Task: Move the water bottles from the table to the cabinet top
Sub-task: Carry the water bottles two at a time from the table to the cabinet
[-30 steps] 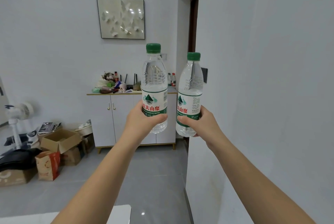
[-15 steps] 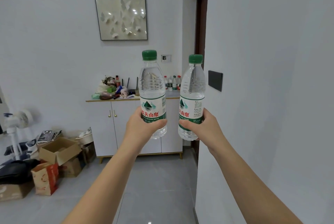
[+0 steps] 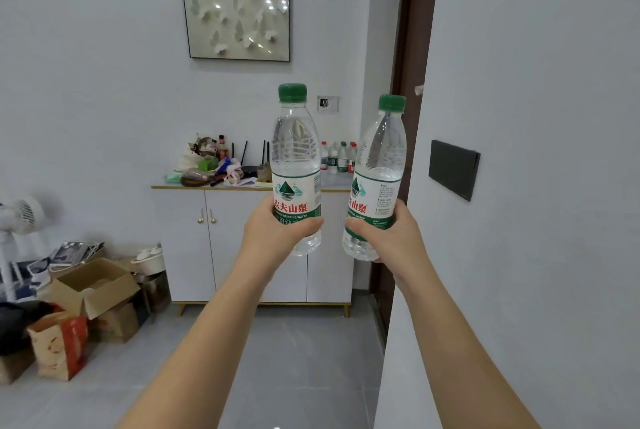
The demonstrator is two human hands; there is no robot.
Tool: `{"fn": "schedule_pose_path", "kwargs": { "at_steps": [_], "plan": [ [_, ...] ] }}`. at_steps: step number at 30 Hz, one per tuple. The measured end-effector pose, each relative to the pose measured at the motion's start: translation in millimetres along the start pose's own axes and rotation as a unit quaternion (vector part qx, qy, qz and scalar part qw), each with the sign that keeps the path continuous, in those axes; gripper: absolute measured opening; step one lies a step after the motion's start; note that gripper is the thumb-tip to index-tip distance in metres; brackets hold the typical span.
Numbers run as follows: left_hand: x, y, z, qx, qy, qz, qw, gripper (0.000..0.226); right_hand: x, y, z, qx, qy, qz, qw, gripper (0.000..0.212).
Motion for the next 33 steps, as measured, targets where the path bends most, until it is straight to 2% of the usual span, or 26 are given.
{"fn": "schedule_pose_path", "kwargs": {
  "at_steps": [6,13,18,24,33],
  "plan": [
    [14.1,83.4,-36.0,0.000,-0.021,-0.017,1.000,0.046,26.3,68.5,45.6,0.008,0.009,-0.005,1.000,0.052],
    [25.0,203.4,-76.6,-0.009,-0.035,-0.043,0.998,0.053,62.8,173.9,80.1,0.013,-0.001,0.013,1.000,0.055],
    [28.2,282.8,-107.4,-0.009,-0.037,-0.061,0.997,0.045,86.9,242.6,108.6,0.018,-0.007,0.033,0.999,0.053],
    [42.5,346.4,-147.2,-0.022,-0.033,-0.071,0.997,0.047,104.6,307.1,143.1,0.020,-0.014,0.044,0.999,0.049],
    [81.3,448.0,-200.9,-0.027,-0.026,-0.063,0.997,0.053,118.8,412.9,206.8,0.014,-0.012,0.040,0.999,0.057]
  ]
}}
Point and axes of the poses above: each hand's wrist, its own y-axis towards the middle knuckle, its own x-axis out of the palm, z = x × y, the point moved 4 cm from there along y, towards the middle knuckle, and after that the axes turned 3 degrees about y, right-handed, at the moved point
